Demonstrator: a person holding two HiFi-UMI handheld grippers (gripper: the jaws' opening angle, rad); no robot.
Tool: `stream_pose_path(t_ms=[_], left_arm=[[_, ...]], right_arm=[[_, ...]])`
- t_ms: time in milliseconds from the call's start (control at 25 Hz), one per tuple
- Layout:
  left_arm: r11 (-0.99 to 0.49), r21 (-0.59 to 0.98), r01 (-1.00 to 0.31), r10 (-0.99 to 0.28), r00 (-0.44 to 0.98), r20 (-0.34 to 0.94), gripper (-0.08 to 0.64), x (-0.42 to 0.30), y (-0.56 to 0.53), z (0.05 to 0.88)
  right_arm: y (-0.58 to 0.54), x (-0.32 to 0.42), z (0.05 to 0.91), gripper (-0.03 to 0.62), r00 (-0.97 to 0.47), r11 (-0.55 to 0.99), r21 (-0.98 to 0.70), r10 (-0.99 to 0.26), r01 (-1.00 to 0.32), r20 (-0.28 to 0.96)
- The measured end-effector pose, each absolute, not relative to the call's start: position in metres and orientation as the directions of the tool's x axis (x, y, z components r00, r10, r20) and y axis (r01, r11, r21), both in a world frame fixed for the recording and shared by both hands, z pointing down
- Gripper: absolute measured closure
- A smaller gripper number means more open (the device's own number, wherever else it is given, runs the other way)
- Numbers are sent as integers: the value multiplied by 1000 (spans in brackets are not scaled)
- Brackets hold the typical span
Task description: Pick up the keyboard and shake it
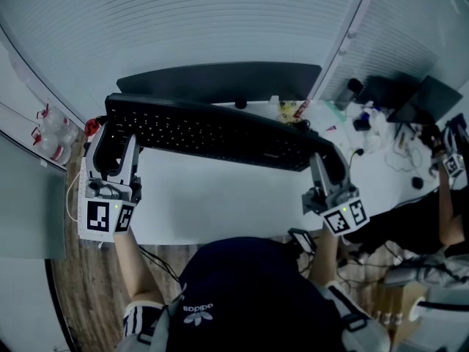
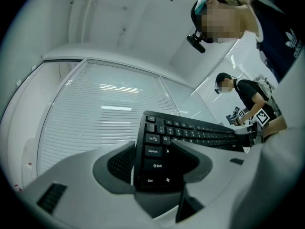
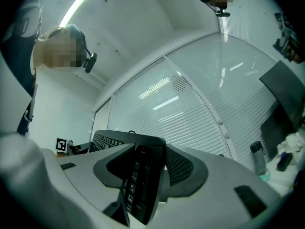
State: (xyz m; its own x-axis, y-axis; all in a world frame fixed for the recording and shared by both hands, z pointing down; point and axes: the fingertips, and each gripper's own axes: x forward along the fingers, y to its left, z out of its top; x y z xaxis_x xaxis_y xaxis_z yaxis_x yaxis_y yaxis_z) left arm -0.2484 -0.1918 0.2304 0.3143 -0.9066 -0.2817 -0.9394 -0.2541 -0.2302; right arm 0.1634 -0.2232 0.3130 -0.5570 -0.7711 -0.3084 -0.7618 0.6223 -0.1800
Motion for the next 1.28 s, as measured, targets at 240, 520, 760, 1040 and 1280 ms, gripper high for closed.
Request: stream_pose_path(t_ms=[240,520,760,1040,1280], left_arm=[[-265,-214,-940,-905,319,-282,336,-256,-204,242],[-294,-163,-942,-907,329,-264,336,-258,-213,253],[-313,-164,-936,-898,347,-269,336,-259,-212,251],[-323,-133,-937,-899,348,-268,336,-261,-214,256],[-322,-128,-938,-884,347,-313,337,-258,-206,246]], right_arm=[[-230,157,312,403,-553,615,-160,-775,-773,-306],[-235,158,319,403,-542,596,-189,-795,-780,-272],[-232,157,315,403,-546,609,-188,-783,-770,-298],[-225,156,310,407,-555,613,-176,-780,-770,-290],[-221,163,300,407,-539,617,-189,-771,-764,-338]])
